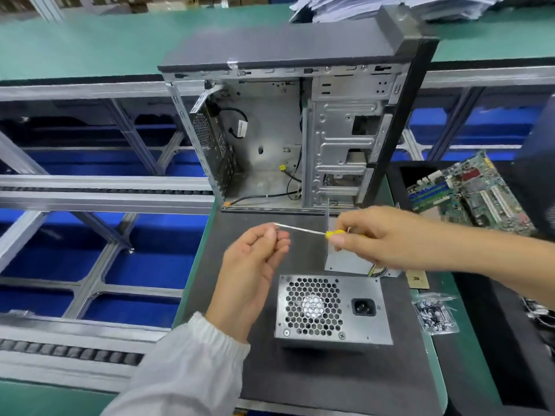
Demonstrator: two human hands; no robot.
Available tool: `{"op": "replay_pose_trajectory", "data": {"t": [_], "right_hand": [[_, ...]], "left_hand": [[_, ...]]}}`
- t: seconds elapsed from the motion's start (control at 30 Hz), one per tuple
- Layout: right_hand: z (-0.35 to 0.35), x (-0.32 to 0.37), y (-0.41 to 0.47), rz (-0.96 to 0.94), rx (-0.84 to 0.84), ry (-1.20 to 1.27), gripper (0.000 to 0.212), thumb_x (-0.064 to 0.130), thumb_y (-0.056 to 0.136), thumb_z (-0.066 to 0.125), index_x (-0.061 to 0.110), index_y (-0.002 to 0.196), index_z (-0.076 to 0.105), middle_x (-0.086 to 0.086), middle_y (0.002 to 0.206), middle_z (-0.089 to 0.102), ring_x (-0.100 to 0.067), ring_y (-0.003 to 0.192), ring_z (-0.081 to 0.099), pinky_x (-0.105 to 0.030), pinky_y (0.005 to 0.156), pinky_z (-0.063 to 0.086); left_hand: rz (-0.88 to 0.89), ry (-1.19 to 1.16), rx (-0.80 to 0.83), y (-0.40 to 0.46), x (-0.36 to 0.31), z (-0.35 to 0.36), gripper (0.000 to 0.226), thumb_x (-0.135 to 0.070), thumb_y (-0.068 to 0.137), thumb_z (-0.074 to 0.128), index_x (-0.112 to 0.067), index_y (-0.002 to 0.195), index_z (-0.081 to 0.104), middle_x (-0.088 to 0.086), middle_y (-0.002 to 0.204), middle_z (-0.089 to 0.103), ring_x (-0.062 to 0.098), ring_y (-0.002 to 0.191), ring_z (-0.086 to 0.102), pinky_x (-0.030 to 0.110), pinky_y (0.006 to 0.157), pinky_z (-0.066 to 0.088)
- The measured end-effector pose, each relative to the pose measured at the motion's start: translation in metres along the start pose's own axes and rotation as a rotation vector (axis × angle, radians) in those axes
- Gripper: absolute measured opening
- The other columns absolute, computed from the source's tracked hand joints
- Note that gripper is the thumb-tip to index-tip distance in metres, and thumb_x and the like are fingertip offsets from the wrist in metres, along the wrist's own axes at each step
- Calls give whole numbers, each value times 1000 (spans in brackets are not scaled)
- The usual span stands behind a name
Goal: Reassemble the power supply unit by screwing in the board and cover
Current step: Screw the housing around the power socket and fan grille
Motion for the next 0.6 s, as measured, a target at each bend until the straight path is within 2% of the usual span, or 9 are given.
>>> {"op": "replay_pose_trajectory", "data": {"t": [0.03, 0.1, 0.17, 0.3, 0.6], "right_hand": [[-3, -2, -8, -34, -59, -30, 33, 57, 89, 37, 29, 82, 53, 11, 53, 49, -5, 46, 44, -10, 51, 30], [-7, -7, -25, -80, -146, -36, 36, 62, 84, 34, 30, 79, 49, 10, 57, 48, -7, 50, 43, -10, 56, 35], [-11, -14, -39, -100, -190, -70, 35, 62, 85, 32, 32, 84, 50, 8, 61, 52, -9, 53, 47, -17, 55, 38], [-21, -27, -51, -114, -244, -161, 30, 60, 88, 29, 36, 86, 47, 4, 61, 54, -13, 60, 51, -29, 56, 42], [-29, -41, -63, -109, -266, -214, 33, 63, 87, 24, 36, 84, 42, 9, 62, 51, -8, 64, 51, -30, 60, 44]], "left_hand": [[-21, -20, 16, -1, 2, 8, 12, -1, 92, 54, 0, 92, 65, 4, 75, 71, 7, 68, 67, 14, 64, 54], [-75, -35, 47, -3, 11, 19, 12, -5, 85, 59, -1, 90, 68, 5, 76, 70, 7, 67, 67, 13, 62, 54], [-122, -3, 86, -4, 18, 27, 15, -10, 80, 62, -4, 86, 74, 6, 76, 69, 7, 64, 65, 13, 60, 53], [-176, 15, 160, 0, 26, 44, 18, -15, 81, 62, -9, 84, 79, 4, 75, 66, 6, 63, 61, 13, 59, 52], [-209, -36, 226, 7, 35, 62, 20, -16, 83, 60, -9, 81, 79, 2, 68, 61, 4, 55, 55, 13, 53, 48]]}}
Point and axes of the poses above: each hand's wrist, its own y-axis towards the middle knuckle, its own z-axis out of the palm, x = y × z, the point moved 7 cm from there along y, towards the middle knuckle
